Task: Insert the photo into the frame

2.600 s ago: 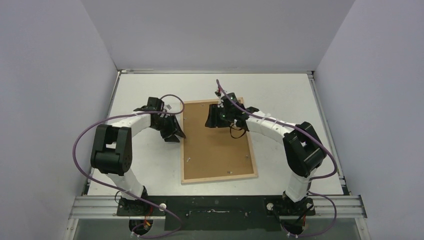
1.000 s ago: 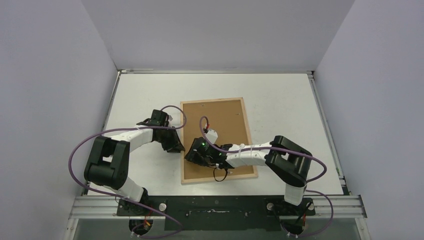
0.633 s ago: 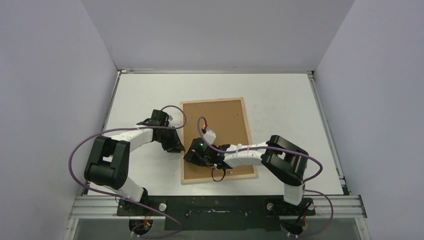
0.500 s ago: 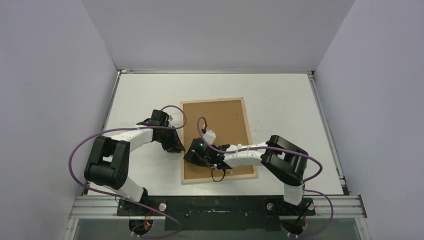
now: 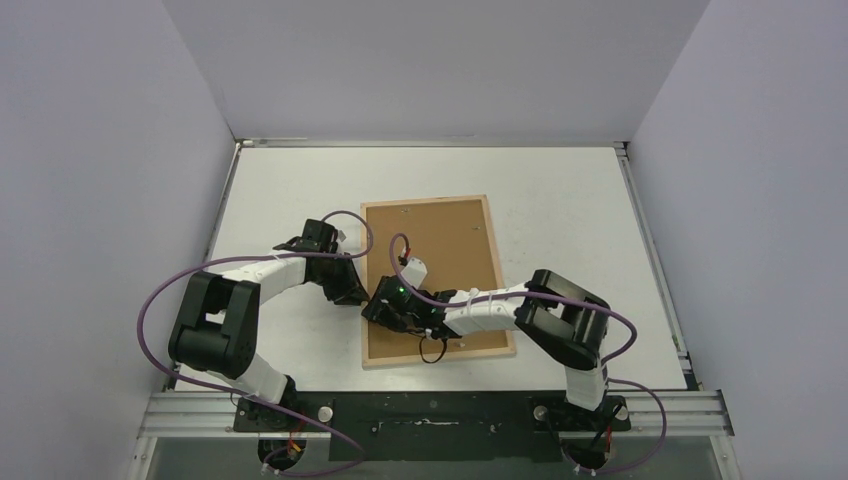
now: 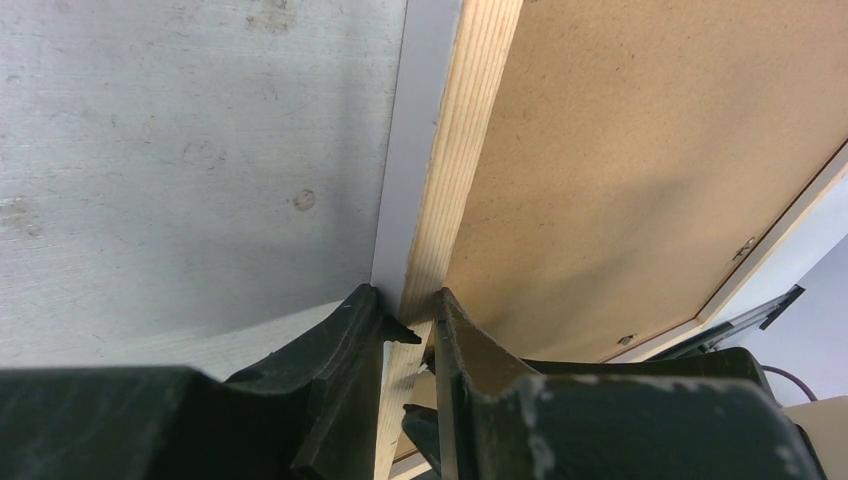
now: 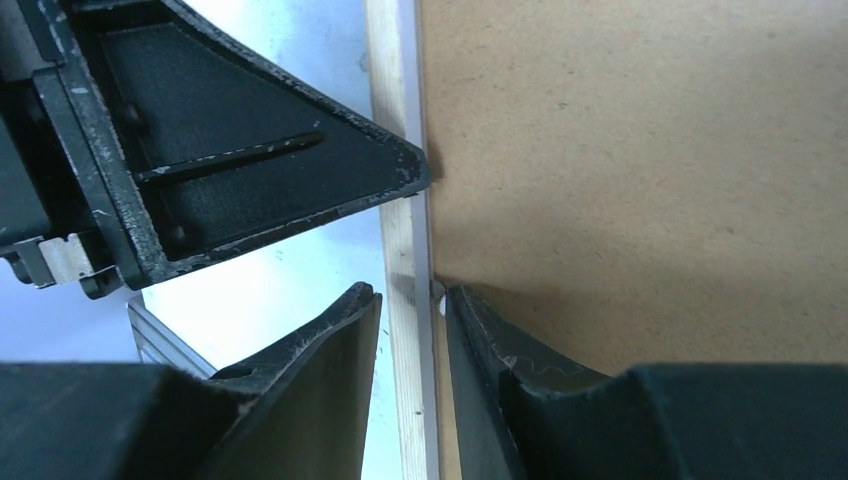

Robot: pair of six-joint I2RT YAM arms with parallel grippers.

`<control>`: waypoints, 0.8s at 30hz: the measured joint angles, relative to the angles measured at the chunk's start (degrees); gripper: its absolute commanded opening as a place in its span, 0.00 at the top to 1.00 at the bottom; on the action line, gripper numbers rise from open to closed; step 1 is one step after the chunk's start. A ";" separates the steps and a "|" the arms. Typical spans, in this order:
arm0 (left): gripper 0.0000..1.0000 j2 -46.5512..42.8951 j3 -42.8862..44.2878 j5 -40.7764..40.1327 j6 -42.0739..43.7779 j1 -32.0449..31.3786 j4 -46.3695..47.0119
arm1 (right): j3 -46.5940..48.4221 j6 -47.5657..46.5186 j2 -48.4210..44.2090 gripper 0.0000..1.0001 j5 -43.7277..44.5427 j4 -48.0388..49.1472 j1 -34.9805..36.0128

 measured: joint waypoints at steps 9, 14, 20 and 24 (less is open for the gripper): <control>0.88 0.20 0.00 0.33 0.04 0.11 0.07 | 0.52 -3.04 1.49 0.67 -2.03 3.58 0.00; 0.88 0.33 0.00 0.61 0.09 0.22 0.11 | 0.48 -3.78 1.68 0.67 -2.36 4.35 0.00; 0.88 0.35 0.00 0.74 0.20 0.33 0.11 | 0.42 -5.31 1.68 0.66 -2.51 4.61 0.00; 0.82 0.35 0.20 0.70 0.33 0.35 -0.11 | 0.44 -7.52 1.36 0.63 -2.36 4.70 0.00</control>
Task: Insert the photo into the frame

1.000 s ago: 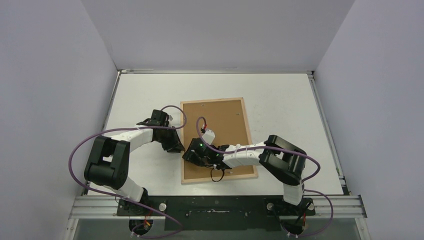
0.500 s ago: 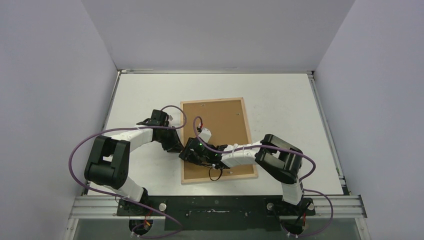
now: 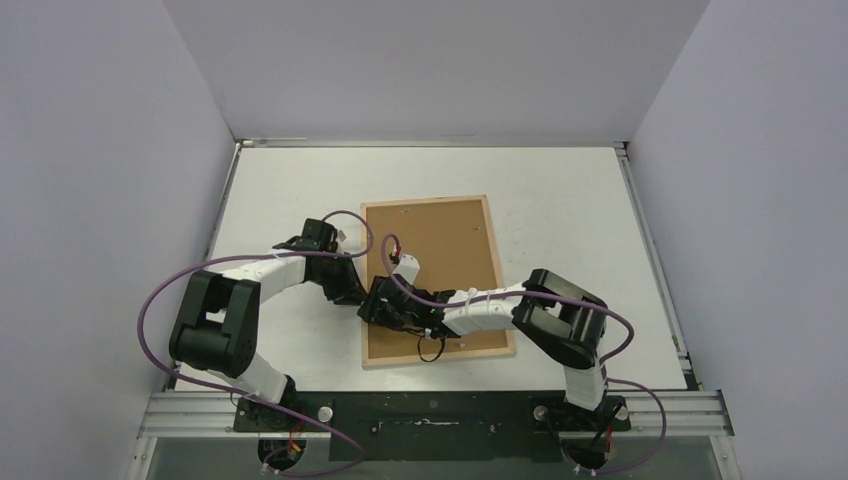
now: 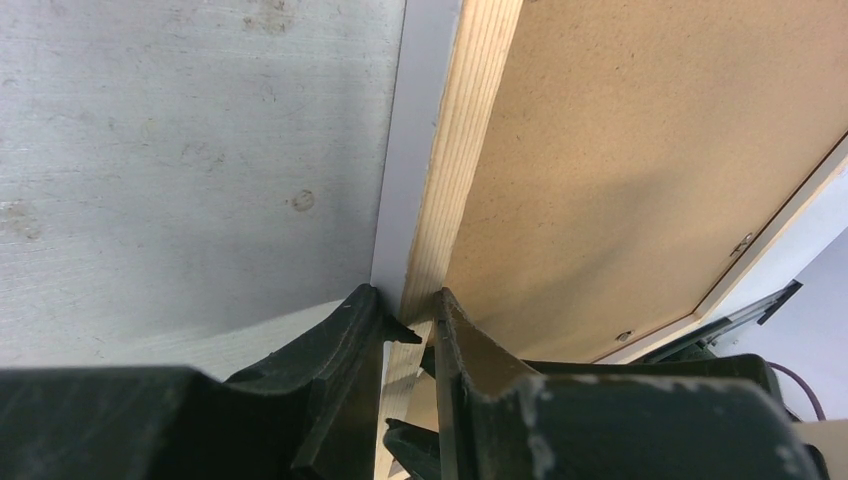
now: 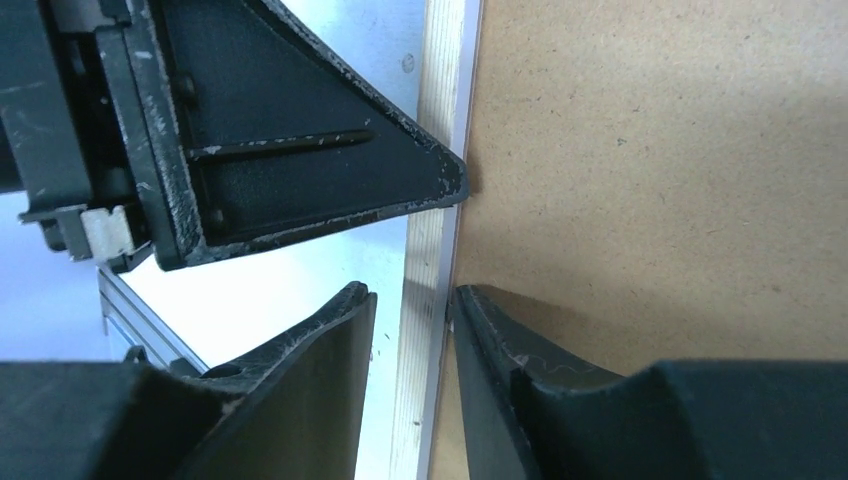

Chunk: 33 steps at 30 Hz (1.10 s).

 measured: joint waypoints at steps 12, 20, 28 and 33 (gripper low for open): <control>0.58 -3.67 10.32 -1.75 2.89 3.65 -8.44 | -3.48 -13.00 -20.68 0.60 7.48 -8.13 -1.73; 0.57 -8.98 10.73 -2.25 5.95 9.94 -13.07 | -7.21 -16.20 -33.18 0.39 13.60 -23.71 -13.90; 0.60 -11.06 10.16 -3.13 6.47 13.42 -13.57 | -1.68 -27.15 -32.35 0.37 12.07 -40.72 -36.26; 0.59 -11.04 10.69 -5.70 6.14 16.17 -12.26 | 3.10 -35.23 -22.43 0.36 4.39 -46.07 -43.12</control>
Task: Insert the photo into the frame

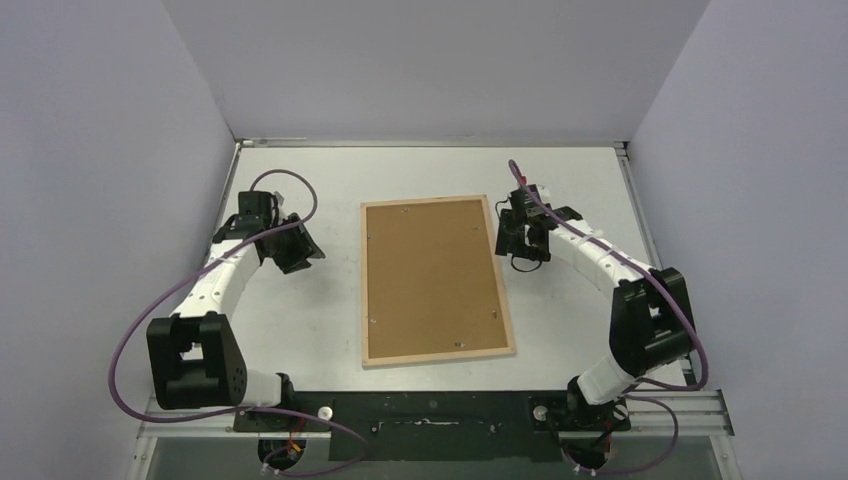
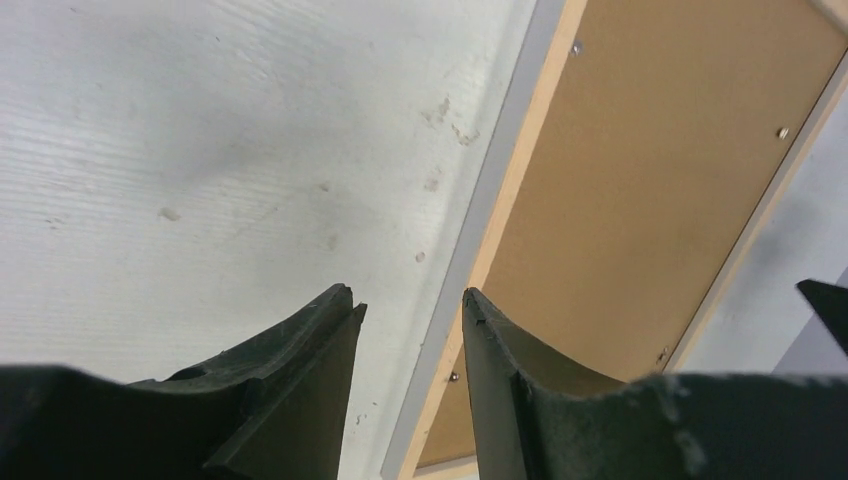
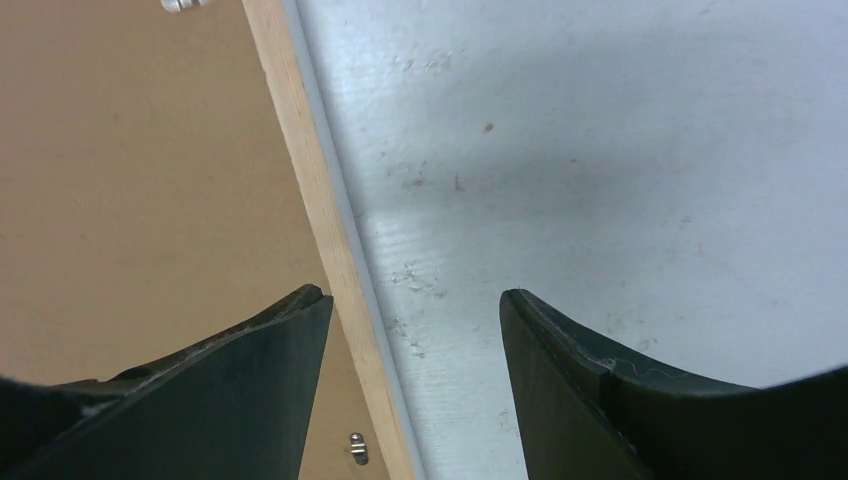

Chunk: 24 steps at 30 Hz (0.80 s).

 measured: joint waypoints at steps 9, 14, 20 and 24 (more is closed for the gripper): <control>0.56 0.09 0.42 -2.40 -1.11 2.75 3.78 | 6.25 -9.35 12.55 0.42 -10.86 -4.94 -0.44; 0.56 1.11 0.50 -1.97 -1.44 2.89 5.25 | 8.66 -11.58 15.12 0.49 -13.33 -5.73 -0.44; 0.56 2.54 0.50 -1.07 -2.01 2.99 5.86 | 10.45 -13.16 18.27 0.54 -15.23 -6.38 -0.44; 0.56 2.56 0.50 -0.50 -2.45 2.99 5.97 | 10.49 -13.38 18.86 0.62 -15.23 -7.06 -0.44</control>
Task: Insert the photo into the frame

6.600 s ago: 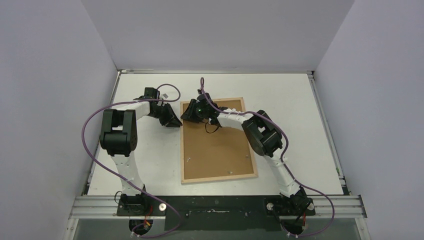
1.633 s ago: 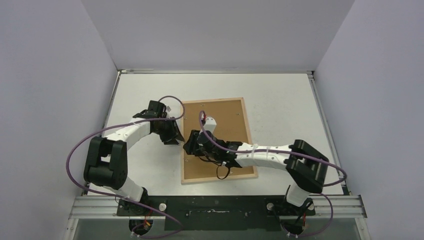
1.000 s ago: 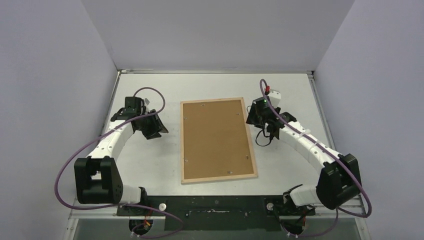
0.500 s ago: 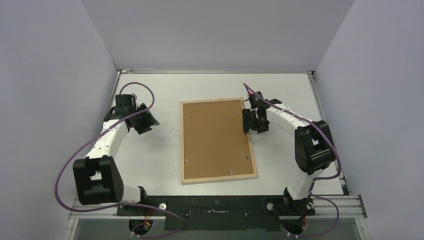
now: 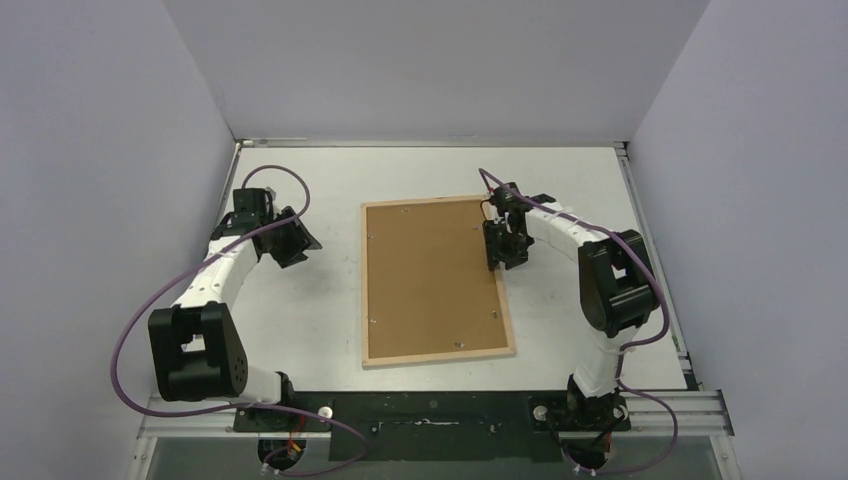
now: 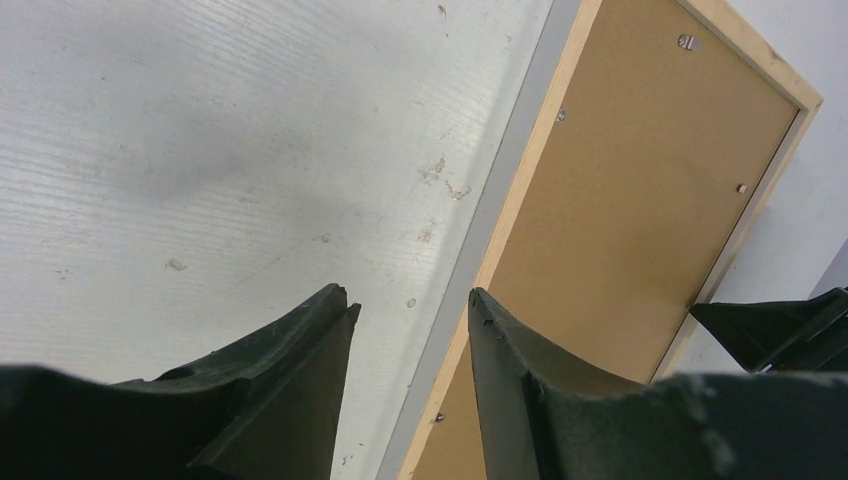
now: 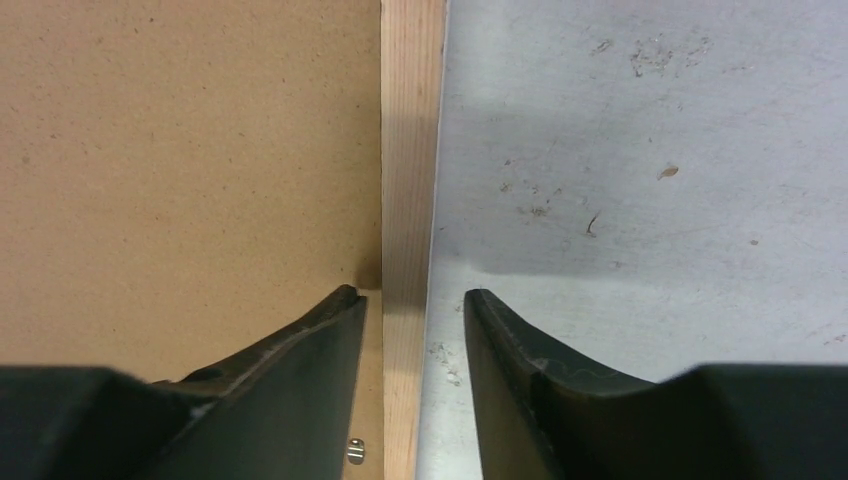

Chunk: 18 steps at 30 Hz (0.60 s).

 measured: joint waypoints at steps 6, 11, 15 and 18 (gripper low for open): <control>0.56 0.00 0.00 1.14 -0.15 0.00 0.00 | -0.63 0.33 -0.04 0.71 -0.07 0.37 0.00; 0.56 0.00 0.00 1.73 -0.15 0.00 -0.02 | -1.14 0.52 -0.07 0.70 -0.07 0.96 0.02; 0.56 0.00 -0.02 1.97 -0.15 0.00 -0.04 | -1.31 0.74 -0.07 0.80 -0.22 1.27 0.02; 0.56 0.00 -0.02 2.14 -0.13 0.00 -0.07 | -1.46 1.55 -0.11 0.94 -0.50 1.51 0.04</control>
